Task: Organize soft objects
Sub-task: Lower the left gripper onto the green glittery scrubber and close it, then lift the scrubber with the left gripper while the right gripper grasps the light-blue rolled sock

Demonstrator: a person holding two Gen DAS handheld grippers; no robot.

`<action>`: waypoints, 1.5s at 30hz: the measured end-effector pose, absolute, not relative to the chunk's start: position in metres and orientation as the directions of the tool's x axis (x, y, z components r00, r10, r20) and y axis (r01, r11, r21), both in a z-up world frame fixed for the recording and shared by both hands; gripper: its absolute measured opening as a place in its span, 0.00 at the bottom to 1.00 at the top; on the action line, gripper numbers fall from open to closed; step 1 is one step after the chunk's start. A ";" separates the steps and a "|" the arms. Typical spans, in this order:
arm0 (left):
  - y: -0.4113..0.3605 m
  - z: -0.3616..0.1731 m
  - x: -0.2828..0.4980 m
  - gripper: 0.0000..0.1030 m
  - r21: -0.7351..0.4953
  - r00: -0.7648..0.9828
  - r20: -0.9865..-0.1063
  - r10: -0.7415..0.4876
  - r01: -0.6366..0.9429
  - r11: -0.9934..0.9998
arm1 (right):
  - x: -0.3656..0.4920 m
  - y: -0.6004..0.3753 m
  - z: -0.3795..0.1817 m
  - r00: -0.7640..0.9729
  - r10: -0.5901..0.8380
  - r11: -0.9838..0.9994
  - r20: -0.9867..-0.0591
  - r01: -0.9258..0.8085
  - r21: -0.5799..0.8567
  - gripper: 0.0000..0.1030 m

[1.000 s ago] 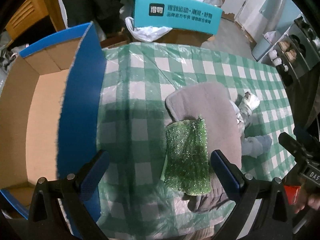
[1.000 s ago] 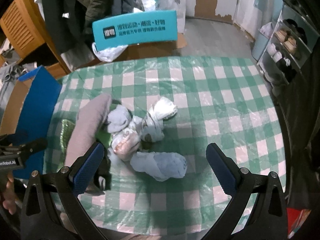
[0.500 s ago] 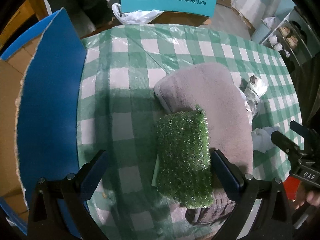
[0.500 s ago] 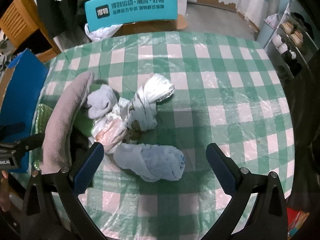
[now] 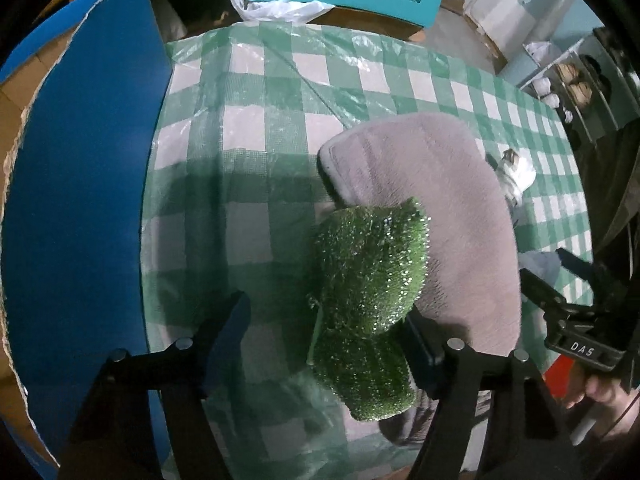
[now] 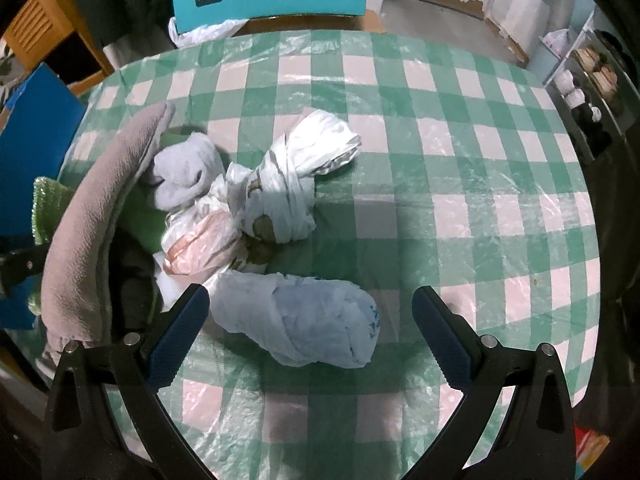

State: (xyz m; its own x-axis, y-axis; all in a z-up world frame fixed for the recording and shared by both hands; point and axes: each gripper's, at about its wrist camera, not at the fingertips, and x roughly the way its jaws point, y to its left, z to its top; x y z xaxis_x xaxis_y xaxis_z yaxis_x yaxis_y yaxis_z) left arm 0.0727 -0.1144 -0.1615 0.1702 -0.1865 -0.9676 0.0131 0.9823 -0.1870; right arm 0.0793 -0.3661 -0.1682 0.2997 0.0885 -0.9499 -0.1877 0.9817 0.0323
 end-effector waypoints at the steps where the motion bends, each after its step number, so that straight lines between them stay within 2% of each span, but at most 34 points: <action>1: -0.116 -0.162 0.072 0.67 -0.177 0.171 -0.969 -0.179 0.030 0.984 | 0.079 -0.364 -0.170 0.298 0.085 0.981 -0.951 -0.194 0.027 0.98; 5: -0.120 -0.165 0.073 0.49 -0.173 0.154 -0.971 -0.181 0.065 0.983 | 0.078 -0.359 -0.178 0.279 0.085 0.974 -0.957 -0.224 0.021 0.86; 6: -0.120 -0.165 0.073 0.47 -0.172 0.150 -0.972 -0.181 0.068 0.983 | 0.078 -0.359 -0.179 0.275 0.085 0.974 -0.958 -0.227 0.021 0.85; 7: -0.120 -0.165 0.073 0.40 -0.171 0.148 -0.973 -0.179 0.069 0.983 | 0.078 -0.359 -0.180 0.278 0.083 0.973 -0.957 -0.229 0.017 0.85; 8: -0.120 -0.165 0.073 0.29 -0.164 0.145 -0.974 -0.173 0.071 0.984 | 0.077 -0.358 -0.180 0.282 0.082 0.972 -0.956 -0.233 0.015 0.84; 9: -0.121 -0.165 0.073 0.24 -0.151 0.137 -0.978 -0.160 0.076 0.986 | 0.077 -0.358 -0.180 0.284 0.083 0.971 -0.955 -0.237 0.014 0.82; 23: -0.114 -0.149 0.066 0.15 -0.118 0.179 -0.974 -0.135 0.106 0.987 | 0.069 -0.347 -0.166 0.314 0.042 0.960 -0.949 -0.277 -0.049 0.57; 45: -0.108 -0.099 0.043 0.15 -0.099 0.288 -0.948 -0.138 0.147 0.984 | 0.052 -0.339 -0.085 0.419 0.115 0.963 -0.900 -0.270 -0.002 0.54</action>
State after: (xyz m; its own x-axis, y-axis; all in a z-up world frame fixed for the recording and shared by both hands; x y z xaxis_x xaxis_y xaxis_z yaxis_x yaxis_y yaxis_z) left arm 0.0432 -0.1082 -0.0990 0.2884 -0.1379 -0.9475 0.1466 0.9843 -0.0987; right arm 0.0519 -0.3389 -0.0853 0.4193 0.1153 -0.9005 -0.2697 0.9629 -0.0023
